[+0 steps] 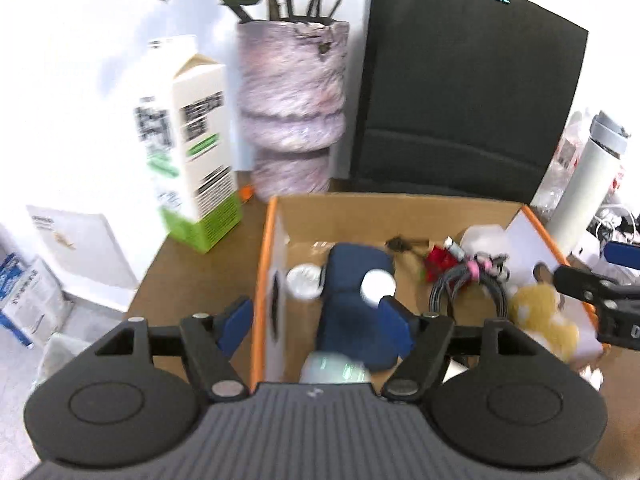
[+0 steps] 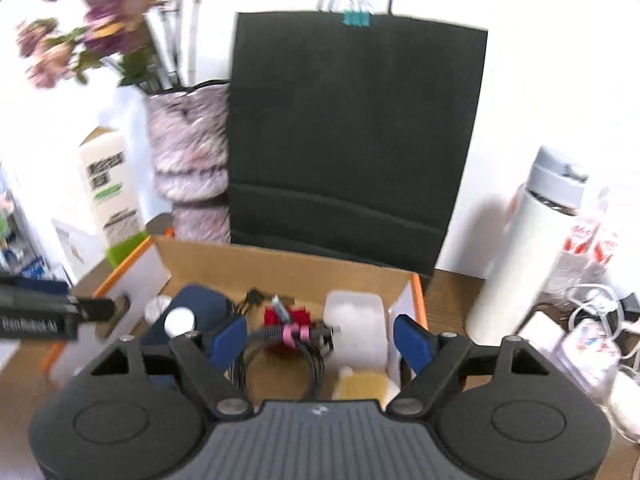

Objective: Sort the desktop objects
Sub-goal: 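Carry both items over the box and open both tools to drop them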

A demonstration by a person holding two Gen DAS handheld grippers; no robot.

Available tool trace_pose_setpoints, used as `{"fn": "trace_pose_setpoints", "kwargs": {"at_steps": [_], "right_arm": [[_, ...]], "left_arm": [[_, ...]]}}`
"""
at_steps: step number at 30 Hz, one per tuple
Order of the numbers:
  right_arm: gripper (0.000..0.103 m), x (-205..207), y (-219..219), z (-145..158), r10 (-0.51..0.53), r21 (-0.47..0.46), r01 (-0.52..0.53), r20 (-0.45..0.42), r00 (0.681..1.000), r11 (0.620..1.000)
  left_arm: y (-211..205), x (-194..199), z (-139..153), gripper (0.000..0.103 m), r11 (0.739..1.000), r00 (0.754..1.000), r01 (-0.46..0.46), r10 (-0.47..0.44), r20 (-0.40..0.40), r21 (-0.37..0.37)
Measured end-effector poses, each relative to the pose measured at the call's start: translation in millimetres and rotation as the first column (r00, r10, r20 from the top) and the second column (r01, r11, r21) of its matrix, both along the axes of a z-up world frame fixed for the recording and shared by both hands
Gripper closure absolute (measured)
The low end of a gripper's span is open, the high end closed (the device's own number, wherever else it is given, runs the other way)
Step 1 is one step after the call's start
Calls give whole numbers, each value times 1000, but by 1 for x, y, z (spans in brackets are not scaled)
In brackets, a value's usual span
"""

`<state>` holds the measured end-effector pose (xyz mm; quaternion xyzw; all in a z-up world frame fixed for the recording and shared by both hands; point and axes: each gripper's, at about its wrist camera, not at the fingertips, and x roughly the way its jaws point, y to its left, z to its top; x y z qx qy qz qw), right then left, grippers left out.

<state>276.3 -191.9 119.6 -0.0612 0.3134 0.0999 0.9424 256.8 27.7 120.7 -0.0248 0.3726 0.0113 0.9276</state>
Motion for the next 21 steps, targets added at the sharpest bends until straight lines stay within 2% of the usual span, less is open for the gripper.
{"fn": "trace_pose_setpoints", "kwargs": {"at_steps": [3, 9, 15, 21], "right_arm": [[21, -36, -4, 2, 18, -14, -18, 14, 1000, 1000], [15, -113, -8, -19, 25, 57, -26, 28, 999, 998], [15, -184, -14, -69, -11, 119, 16, -44, 999, 993], [15, -246, -19, -102, -36, 156, 50, -92, 995, 987]], "left_arm": [[1, -31, -3, 20, 1000, 1000, -12, 12, 3, 9], [-7, -110, -19, 19, 994, 996, 3, -12, 89, 108], [-7, -188, -52, 18, 999, 997, 48, -47, 69, -14], [-8, -249, -84, 16, 998, 995, 58, -56, 85, -27]]}}
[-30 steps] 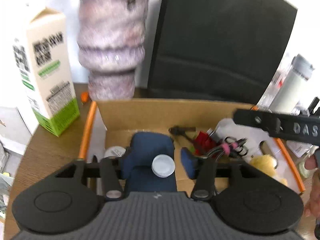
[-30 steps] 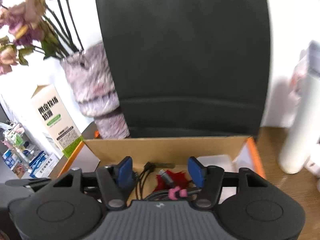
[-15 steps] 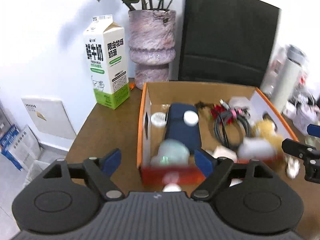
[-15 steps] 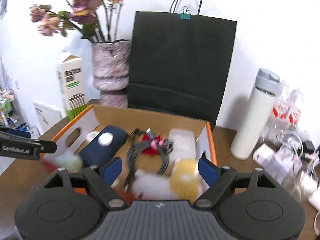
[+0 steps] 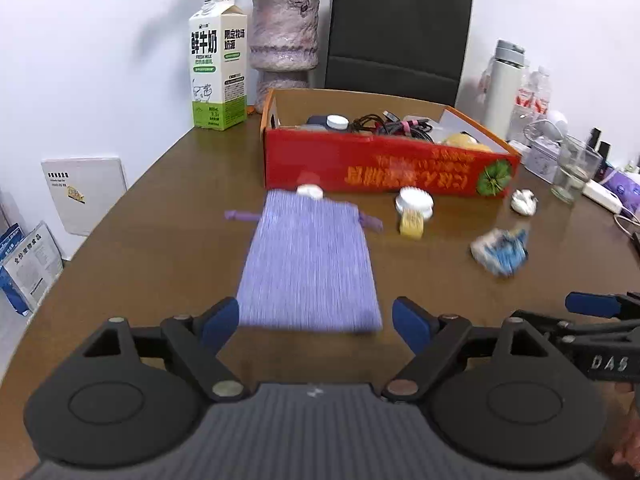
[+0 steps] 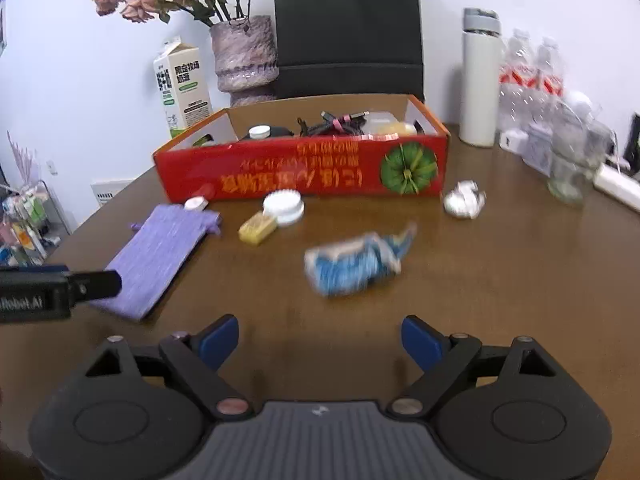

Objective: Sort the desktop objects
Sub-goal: 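Grasp the lavender pouch with the left tool while the right grasps the blue packet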

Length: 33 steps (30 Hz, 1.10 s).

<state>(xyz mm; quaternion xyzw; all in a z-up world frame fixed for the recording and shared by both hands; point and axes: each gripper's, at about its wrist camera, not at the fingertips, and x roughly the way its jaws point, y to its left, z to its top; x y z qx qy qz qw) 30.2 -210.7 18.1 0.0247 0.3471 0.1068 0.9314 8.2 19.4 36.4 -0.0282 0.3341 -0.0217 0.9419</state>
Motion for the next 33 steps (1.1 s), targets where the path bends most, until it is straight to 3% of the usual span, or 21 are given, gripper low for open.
{"fn": "trace_pose_setpoints", "kwargs": {"at_steps": [7, 11, 21, 26, 30, 33], "right_arm": [[14, -45, 0, -10, 4, -50, -3, 15, 1000, 999], [11, -59, -4, -10, 12, -39, -12, 11, 1000, 999], [11, -64, 0, -12, 36, -72, -36, 0, 999, 997], [9, -62, 8, -13, 65, -113, -64, 4, 998, 992], [9, -59, 0, -10, 41, -49, -39, 26, 999, 998], [10, -42, -12, -6, 15, 34, -16, 21, 1000, 999]], "left_arm": [[-3, -37, -18, 15, 999, 999, 16, -14, -43, 30], [-8, -52, -23, 12, 995, 999, 27, -24, -31, 96], [-9, -46, -26, 0, 995, 996, 69, -65, -56, 76], [-10, -44, -26, 0, 995, 996, 71, -67, -61, 76], [-12, -32, -20, 0, 989, 995, 85, -77, -67, 123], [-7, -9, -4, 0, 986, 996, 88, -86, -20, 143]]}}
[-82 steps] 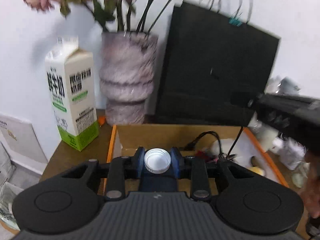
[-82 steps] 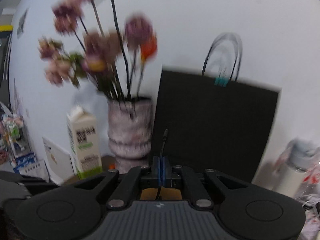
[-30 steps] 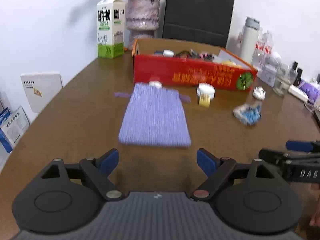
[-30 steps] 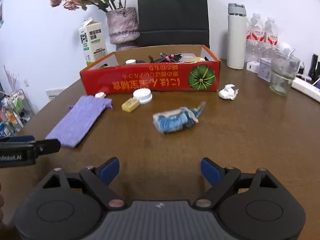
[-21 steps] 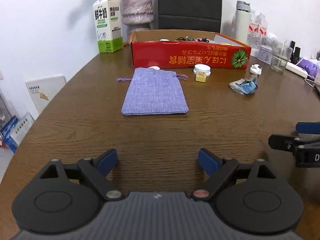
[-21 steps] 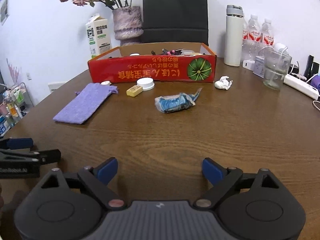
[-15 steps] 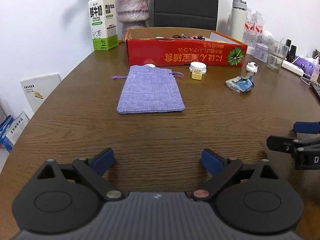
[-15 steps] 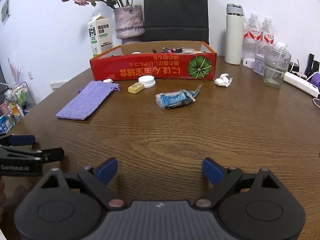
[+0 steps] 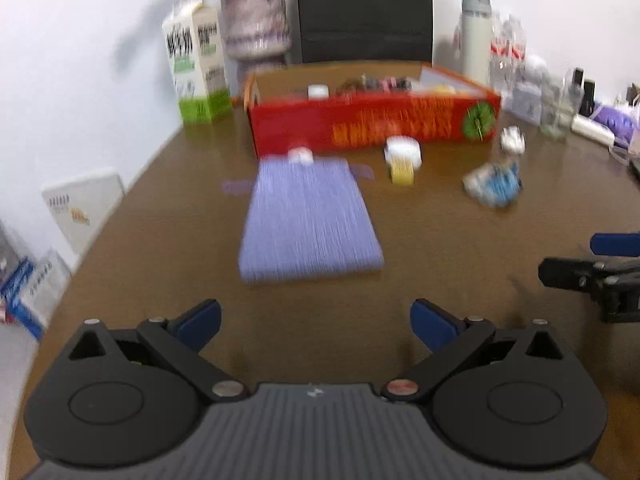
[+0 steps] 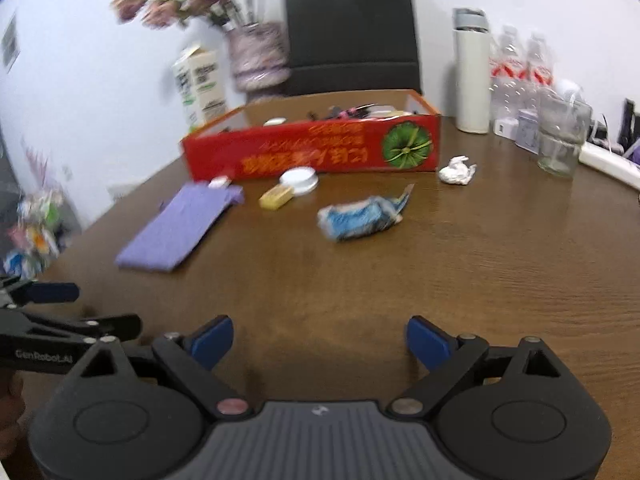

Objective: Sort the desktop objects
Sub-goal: 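Grasp the lavender pouch with the left tool while the right grasps the blue packet, then lift both items over the box and open both tools to drop them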

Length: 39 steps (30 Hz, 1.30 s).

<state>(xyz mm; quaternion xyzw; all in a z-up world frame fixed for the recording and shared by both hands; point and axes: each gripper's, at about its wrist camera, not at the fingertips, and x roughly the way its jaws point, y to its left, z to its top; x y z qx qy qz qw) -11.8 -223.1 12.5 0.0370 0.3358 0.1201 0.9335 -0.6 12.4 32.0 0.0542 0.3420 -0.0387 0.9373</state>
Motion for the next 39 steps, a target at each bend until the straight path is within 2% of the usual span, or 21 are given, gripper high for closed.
{"fn": "trace_pose_setpoints", "kwargs": {"at_steps": [3, 8, 10, 13, 15, 18, 20, 22, 26, 29, 31, 34, 36, 39], "right_arm": [[10, 24, 7, 8, -20, -90, 26, 67, 998, 996], [13, 77, 23, 15, 15, -126, -2, 103, 995, 992], [17, 94, 27, 10, 9, -152, 8, 108, 994, 988], [35, 112, 26, 3, -6, -141, 15, 59, 998, 990], [41, 116, 22, 0, -4, -99, 8, 40, 999, 995], [45, 116, 23, -6, 2, -85, 1, 39, 999, 996], [48, 115, 25, -7, 10, -100, -6, 43, 999, 995], [53, 113, 28, -7, 21, -121, -14, 51, 998, 992], [63, 108, 32, -7, 34, -144, -24, 68, 997, 989], [67, 105, 36, -7, 46, -168, -32, 77, 996, 985], [71, 104, 36, -7, 48, -160, -35, 80, 996, 986], [77, 101, 31, -6, 47, -130, -36, 86, 995, 991], [79, 99, 28, -5, 45, -112, -35, 90, 995, 993], [81, 95, 26, -4, 46, -90, -38, 98, 994, 995]], "left_arm": [[6, 40, 11, 0, 999, 1000, 8, -8, 4, -36], [8, 99, 3, 1, 997, 999, 1, -4, -33, -78], [9, 111, -4, 5, 996, 999, -5, 1, -50, -86], [9, 118, -11, 6, 998, 998, -25, 22, -59, -63], [9, 121, -17, 5, 999, 997, -40, 38, -70, -36], [11, 121, -18, 6, 997, 997, -45, 41, -71, -57], [11, 118, -17, 13, 997, 998, -39, 35, -60, -68], [8, 112, -17, 25, 998, 999, -35, 33, -30, -61], [-1, 100, -17, 36, 1000, 1000, -12, 12, 21, -17], [-6, 95, -16, 53, 1000, 1000, 6, -6, 27, -22], [-8, 89, -15, 80, 1000, 999, 17, -17, 34, -20], [-17, 74, -15, 89, 1000, 998, 21, -21, 59, 3], [-22, 63, -14, 90, 1000, 997, 5, -6, 75, 23], [-25, 36, -6, 93, 1000, 995, 7, -6, 101, -14]]}}
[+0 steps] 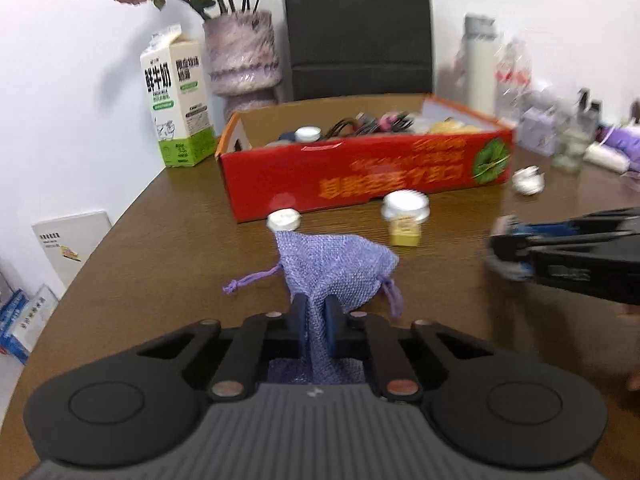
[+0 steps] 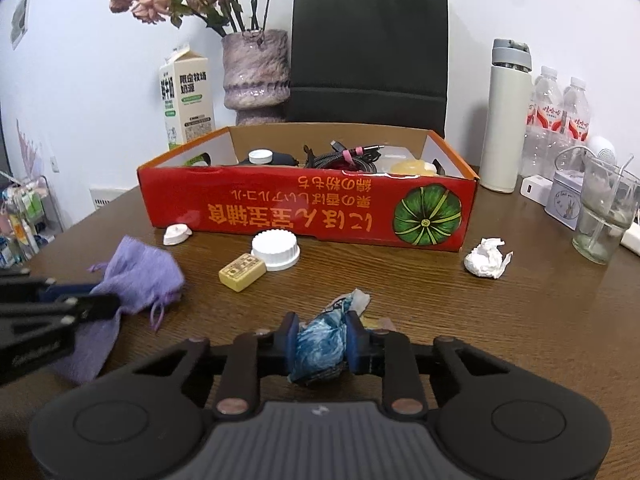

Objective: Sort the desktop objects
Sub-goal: 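Lift both items over the box and open both tools to drop them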

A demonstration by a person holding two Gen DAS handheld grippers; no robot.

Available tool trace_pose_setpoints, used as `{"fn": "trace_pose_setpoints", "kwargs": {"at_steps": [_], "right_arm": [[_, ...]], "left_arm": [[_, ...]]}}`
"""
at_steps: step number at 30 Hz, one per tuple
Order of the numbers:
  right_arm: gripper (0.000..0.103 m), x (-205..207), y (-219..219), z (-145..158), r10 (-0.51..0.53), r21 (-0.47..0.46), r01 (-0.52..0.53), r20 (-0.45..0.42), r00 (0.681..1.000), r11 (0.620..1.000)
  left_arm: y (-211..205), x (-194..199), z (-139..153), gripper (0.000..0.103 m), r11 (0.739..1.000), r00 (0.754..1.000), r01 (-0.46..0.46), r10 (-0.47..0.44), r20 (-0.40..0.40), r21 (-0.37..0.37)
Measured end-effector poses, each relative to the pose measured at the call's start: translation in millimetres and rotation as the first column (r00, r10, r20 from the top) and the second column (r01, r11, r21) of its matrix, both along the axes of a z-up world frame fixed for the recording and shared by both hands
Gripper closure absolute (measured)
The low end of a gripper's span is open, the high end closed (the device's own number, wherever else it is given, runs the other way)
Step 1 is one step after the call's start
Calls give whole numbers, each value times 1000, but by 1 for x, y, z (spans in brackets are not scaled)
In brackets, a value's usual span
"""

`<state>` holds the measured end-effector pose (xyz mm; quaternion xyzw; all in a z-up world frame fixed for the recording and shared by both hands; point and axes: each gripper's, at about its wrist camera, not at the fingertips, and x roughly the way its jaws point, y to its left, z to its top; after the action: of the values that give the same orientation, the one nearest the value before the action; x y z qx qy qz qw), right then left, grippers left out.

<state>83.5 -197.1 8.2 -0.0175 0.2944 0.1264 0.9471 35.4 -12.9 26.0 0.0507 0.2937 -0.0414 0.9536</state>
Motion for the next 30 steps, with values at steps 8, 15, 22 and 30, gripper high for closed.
{"fn": "trace_pose_setpoints", "kwargs": {"at_steps": [8, 15, 22, 30], "right_arm": [[81, -45, 17, 20, 63, -47, -54, 205, 977, 997], [81, -115, 10, 36, 50, 150, -108, 349, 936, 983], [81, -142, -1, 78, 64, 218, -168, 415, 907, 962], [81, -86, -11, 161, 50, 135, -139, 520, 853, 981]], "left_arm": [[-4, -56, 27, 93, 998, 998, -28, 31, 49, -47], [4, -85, 49, 93, 994, 990, -96, 100, 96, -48], [25, -81, 107, 92, 982, 957, -126, 158, 244, -143], [31, -12, 181, 92, 977, 911, -106, 170, 376, -186]]}}
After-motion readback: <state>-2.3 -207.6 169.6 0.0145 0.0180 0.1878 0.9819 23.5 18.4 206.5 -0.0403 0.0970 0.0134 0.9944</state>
